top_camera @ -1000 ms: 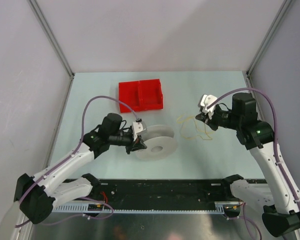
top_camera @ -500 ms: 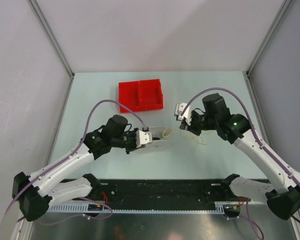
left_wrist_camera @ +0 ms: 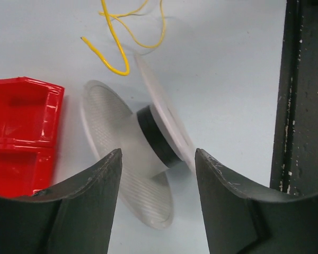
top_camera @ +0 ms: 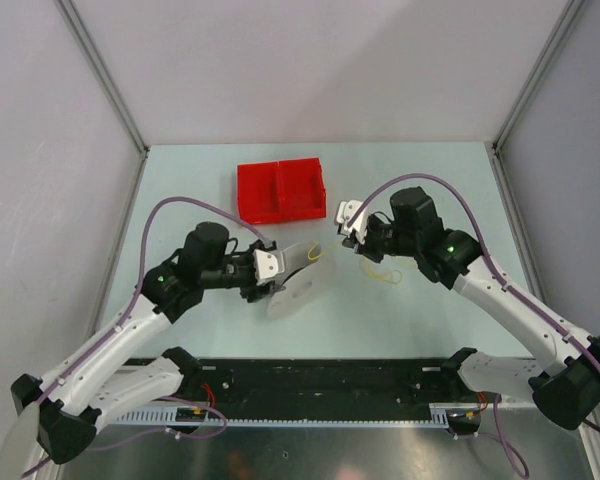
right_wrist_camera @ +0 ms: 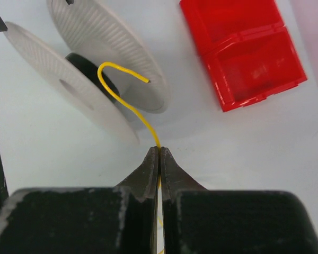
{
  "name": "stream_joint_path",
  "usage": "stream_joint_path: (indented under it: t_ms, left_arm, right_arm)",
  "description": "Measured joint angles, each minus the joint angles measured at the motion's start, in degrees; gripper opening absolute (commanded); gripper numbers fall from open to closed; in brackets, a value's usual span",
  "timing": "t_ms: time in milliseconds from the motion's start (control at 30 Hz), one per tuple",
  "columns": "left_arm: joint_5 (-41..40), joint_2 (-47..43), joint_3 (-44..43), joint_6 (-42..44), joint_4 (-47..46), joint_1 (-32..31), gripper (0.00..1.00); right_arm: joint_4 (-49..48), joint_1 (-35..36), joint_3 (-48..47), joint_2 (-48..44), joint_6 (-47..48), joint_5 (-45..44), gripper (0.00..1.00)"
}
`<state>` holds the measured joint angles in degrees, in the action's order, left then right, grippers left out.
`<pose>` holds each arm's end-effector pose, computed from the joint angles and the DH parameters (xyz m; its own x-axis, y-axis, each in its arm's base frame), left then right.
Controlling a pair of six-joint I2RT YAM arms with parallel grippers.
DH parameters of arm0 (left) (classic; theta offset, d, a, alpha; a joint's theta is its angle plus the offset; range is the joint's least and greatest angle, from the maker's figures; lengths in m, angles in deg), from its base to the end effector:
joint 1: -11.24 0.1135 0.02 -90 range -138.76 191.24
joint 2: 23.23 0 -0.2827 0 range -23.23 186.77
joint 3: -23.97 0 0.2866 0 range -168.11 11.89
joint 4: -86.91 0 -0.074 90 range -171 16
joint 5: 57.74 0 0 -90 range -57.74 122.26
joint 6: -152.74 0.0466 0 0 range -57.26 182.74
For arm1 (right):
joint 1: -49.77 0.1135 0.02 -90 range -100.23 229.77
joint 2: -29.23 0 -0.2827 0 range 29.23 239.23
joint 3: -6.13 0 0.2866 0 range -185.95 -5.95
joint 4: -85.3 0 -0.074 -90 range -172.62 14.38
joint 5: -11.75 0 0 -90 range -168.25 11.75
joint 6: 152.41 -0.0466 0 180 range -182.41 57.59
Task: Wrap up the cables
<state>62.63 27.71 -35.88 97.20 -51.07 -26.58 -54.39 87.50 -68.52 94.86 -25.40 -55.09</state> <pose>0.1599 -0.1539 0.3150 0.1329 0.5149 -0.8469 0.9562 0.1583 0.2462 0.2152 0.1897 0.3553 0.1707 -0.5677 -0.8053 -0.9088 0.2251 -0.3513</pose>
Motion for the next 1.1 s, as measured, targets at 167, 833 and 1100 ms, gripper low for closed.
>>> stream_joint_path:
  t_ms: [167,833,1100]
  left_arm:
    - [0.17,0.20,-1.07,-1.29,-0.13,1.27,0.65]
    - [2.64,-4.87,0.55,-6.97,0.22,12.90,0.54]
    - [6.43,3.56,2.25,-1.46,0.85,13.11,0.20]
  right_arm:
    - [-3.96,-0.68,0.00,0.00,-1.05,0.85,0.00]
    - [-6.34,1.60,2.82,5.55,1.18,5.44,0.00]
    - [-5.68,5.75,5.18,4.09,-0.15,5.31,0.00]
